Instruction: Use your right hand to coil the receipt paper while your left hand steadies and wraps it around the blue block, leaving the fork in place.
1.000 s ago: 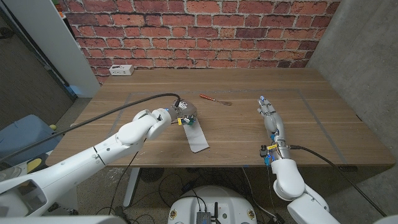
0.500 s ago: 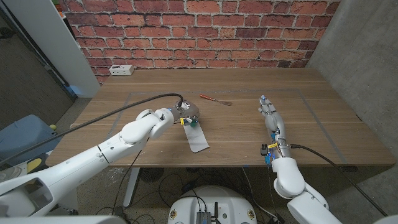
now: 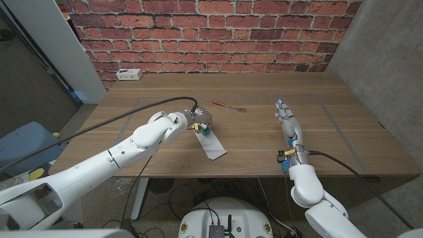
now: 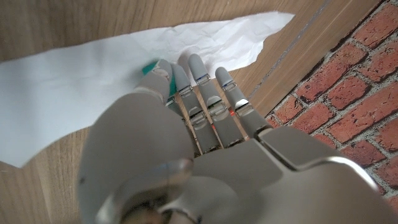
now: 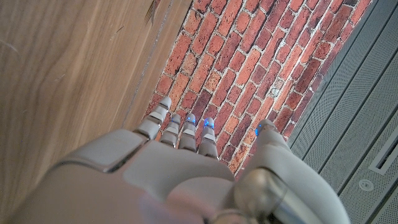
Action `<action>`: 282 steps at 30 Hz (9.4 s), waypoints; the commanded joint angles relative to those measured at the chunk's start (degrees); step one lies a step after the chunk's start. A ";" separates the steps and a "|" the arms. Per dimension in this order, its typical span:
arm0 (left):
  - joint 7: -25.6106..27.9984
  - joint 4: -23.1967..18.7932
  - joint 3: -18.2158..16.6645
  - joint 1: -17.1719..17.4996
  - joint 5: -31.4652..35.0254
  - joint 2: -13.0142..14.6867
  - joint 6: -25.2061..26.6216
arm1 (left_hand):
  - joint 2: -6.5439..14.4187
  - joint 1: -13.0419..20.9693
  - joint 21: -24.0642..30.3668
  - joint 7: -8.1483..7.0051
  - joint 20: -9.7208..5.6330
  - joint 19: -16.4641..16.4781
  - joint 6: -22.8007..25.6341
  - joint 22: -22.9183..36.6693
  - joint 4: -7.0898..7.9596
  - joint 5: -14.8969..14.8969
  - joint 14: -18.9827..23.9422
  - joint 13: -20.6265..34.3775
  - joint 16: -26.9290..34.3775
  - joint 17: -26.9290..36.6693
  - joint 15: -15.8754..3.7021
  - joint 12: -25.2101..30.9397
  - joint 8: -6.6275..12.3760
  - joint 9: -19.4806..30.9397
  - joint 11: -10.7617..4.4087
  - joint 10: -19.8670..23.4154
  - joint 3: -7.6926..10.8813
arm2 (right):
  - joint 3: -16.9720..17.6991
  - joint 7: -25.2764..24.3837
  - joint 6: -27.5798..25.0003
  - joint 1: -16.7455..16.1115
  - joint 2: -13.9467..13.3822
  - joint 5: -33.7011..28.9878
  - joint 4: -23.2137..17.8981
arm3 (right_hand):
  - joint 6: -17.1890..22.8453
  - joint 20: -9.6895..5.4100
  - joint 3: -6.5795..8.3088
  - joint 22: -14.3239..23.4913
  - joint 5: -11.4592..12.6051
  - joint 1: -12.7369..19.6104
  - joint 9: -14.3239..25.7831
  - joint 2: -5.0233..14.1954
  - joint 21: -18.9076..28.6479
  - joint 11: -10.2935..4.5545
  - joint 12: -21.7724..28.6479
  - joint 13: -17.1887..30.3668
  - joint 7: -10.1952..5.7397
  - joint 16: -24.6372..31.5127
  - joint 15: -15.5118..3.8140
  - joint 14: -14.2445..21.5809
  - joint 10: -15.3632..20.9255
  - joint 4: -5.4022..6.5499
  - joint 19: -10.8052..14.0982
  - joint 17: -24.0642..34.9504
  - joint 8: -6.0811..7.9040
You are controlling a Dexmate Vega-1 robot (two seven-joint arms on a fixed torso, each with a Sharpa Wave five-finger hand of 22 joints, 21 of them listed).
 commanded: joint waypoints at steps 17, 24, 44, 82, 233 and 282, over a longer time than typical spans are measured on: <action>-1.86 -0.62 -1.26 -0.64 2.30 -0.23 2.48 | -2.20 -6.81 -1.87 -1.36 2.02 -3.58 -12.54 0.00 0.85 -0.37 -8.92 -3.83 -5.11 -3.26 -4.32 -7.96 -5.84 -0.85 1.50 -9.63 -2.46 | -1.08 0.78 -2.85 3.58 -0.61 1.44 0.97 | 0.44 0.13 0.06 0.22 -0.21 -0.19 0.25 0.12 0.16 -0.22 -0.22 0.18 -0.03 -0.09 0.24 0.22 0.17 -0.22 0.55 0.09 -0.13; 1.02 -1.14 -2.70 0.19 1.12 0.15 3.27 | -2.85 -9.49 -2.39 -1.56 2.56 -4.20 -16.63 0.00 1.54 -0.42 -10.66 -4.67 -5.91 -4.51 -3.91 -10.53 -5.94 -0.96 1.82 -12.98 -3.42 | -1.38 0.79 -4.11 4.24 -1.03 1.50 0.60 | 0.42 0.47 0.12 0.21 -0.20 -0.04 0.25 0.08 0.12 -0.20 -0.21 0.18 -0.16 -0.11 0.23 0.25 0.19 -0.37 0.44 0.04 -0.14; 9.87 -2.48 -8.17 4.37 -9.08 2.49 5.43 | -1.18 -14.34 -3.32 -1.08 3.54 -4.96 -19.49 0.04 3.57 -0.13 -15.55 -5.88 -7.22 -6.38 -1.72 -13.77 -5.20 -1.13 3.86 -16.86 -3.89 | -2.98 -0.61 -18.18 5.01 -4.99 -2.15 -7.01 | 5.76 3.37 3.15 0.35 -0.58 6.30 0.23 1.56 0.72 -0.65 0.95 0.19 -0.94 1.49 -0.22 6.25 4.66 -3.58 2.31 0.08 1.17; 12.57 -4.84 -10.13 8.80 -15.66 9.19 14.81 | -3.19 -15.69 -6.67 -1.32 5.73 -10.65 -18.77 -0.02 1.49 -0.01 -26.73 -7.46 -8.13 -9.99 0.51 -16.04 -4.82 -1.25 3.89 -21.11 -3.97 | -15.02 3.92 -49.82 14.53 -13.40 -8.39 -19.79 | 12.87 2.74 6.37 0.42 -1.30 10.07 0.30 4.34 1.26 -2.00 1.88 0.28 -1.12 3.43 -2.71 11.01 10.82 -1.96 4.87 1.17 1.92; 45.06 12.14 3.07 1.23 17.07 6.16 6.57 | 1.87 9.43 -6.90 -2.37 -0.44 -5.30 12.40 0.38 -2.37 0.83 -9.96 -1.29 -0.22 -8.02 -6.12 -1.29 1.78 -0.58 -1.35 5.82 -3.83 | -44.37 13.55 -89.48 39.34 -10.38 -14.36 -21.59 | 52.52 -0.80 15.05 1.92 -1.81 40.08 0.22 -1.58 6.08 -11.51 7.52 1.39 -2.52 17.91 -14.20 28.23 37.16 -4.22 16.15 15.19 1.14; 36.74 15.55 2.38 3.71 28.32 3.27 11.31 | 0.06 11.09 -6.05 0.76 -2.47 -4.44 17.69 0.40 -3.07 2.77 -4.72 2.97 1.66 -4.90 -6.17 2.65 2.81 -0.82 -1.19 9.03 -3.60 | -47.02 -0.84 -81.66 35.40 -13.02 -24.73 -21.55 | 25.27 2.66 7.28 1.10 -1.39 35.89 0.49 -0.31 1.94 -7.60 0.75 1.14 -5.69 7.31 -8.06 9.48 15.40 -2.32 3.46 12.86 0.19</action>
